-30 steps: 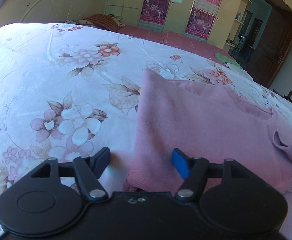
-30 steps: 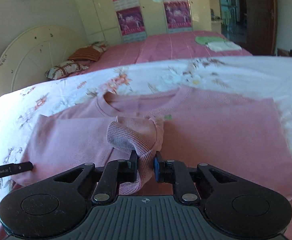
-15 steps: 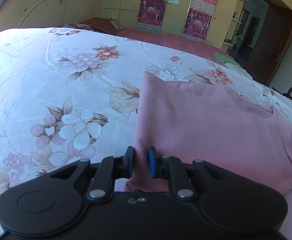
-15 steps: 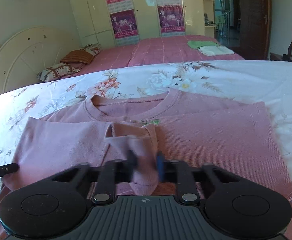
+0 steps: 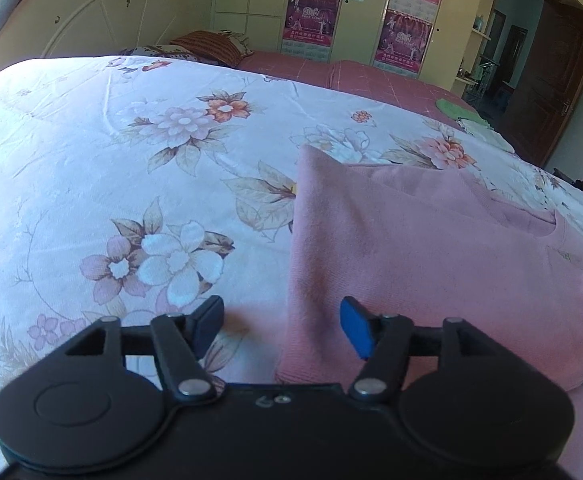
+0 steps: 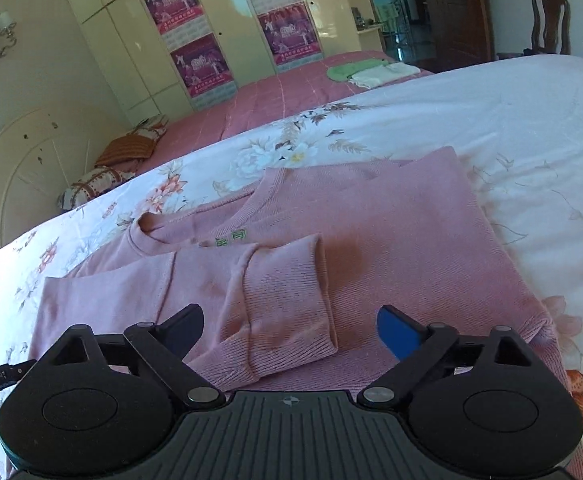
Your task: Fold small clothes
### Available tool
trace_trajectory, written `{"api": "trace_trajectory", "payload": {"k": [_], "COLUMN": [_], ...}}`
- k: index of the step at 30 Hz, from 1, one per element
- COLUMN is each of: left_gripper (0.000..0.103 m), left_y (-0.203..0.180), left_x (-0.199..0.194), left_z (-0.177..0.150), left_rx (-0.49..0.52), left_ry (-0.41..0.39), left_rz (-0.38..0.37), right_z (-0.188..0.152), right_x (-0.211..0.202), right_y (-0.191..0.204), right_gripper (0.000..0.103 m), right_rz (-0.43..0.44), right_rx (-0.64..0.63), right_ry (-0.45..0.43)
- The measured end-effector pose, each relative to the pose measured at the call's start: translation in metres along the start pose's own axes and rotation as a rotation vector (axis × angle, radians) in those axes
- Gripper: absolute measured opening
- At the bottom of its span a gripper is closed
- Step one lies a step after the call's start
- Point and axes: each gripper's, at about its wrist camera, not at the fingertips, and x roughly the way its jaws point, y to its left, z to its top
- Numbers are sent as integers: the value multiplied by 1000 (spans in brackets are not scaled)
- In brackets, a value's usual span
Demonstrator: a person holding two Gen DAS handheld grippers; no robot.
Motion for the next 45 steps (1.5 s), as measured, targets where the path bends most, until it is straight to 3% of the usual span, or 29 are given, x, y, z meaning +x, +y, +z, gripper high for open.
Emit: {"api": "trace_trajectory", "payload": {"k": [2,4,6,12,13,14,15,16,17,21,22,24,27,29,30,31,32,33,34,41,45], "left_gripper": [63,62,58,57,56,51,40,33,19,10,10,10,11,21,27,28,29,31,32,33,35], "left_y": [1,3,3,-6,-7,-7,-8,-8,-10,-15,-15,-14,-17,-18,-18,-18,-18,-19,-20,-26,-29], "left_x": [2,9,16,43,48,52,55,58,60,65,67,72,70,64,60,55,49,43,37,-1,-15], "left_z": [3,8,15,43,48,52,55,57,60,63,62,61,64,64,63,60,57,53,49,15,-2], "left_rx": [3,-10,-23,-30,-32,-35,-39,-39,-33,-12,-17,-12,3,25,33,39,51,67,74,94,87], "left_ry": [1,10,8,8,7,1,-6,-11,-15,-55,-56,-59,-54,-48,-47,-51,-60,-66,-68,-51,-30], "left_rz": [-5,-2,0,-6,-3,-4,-10,-15,-28,-12,-13,-11,-3,2,-4,-12,-15,-15,-16,-43,-51], "right_z": [2,5,11,25,26,25,25,24,23,23,24,23,20,21,22,22,22,20,17,-7,-17], "right_x": [10,23,37,59,59,59,58,55,53,31,28,38,46,37,32,28,23,20,17,16,14], "right_y": [2,4,3,10,11,13,15,17,18,15,12,3,-6,-7,-9,-13,-17,-18,-18,3,13], "right_gripper": [93,85,60,57,47,19,8,8,8,7,6,3,3,4,7,14,40,59,61,60,32], "right_rz": [-6,-34,-38,-35,-24,-11,-13,-18,-19,-64,-87,-124,-112,-115,-101,-79,-61,-48,-42,-47,-50], "right_rx": [-6,-20,-11,-54,-64,-71,-84,-102,-114,-141,-141,-135,-103,-90,-70,-46,-25,-19,-23,-78,-115], "right_ry": [11,18,29,49,53,65,71,64,60,-24,-43,1,32,11,9,16,18,23,30,84,94]}}
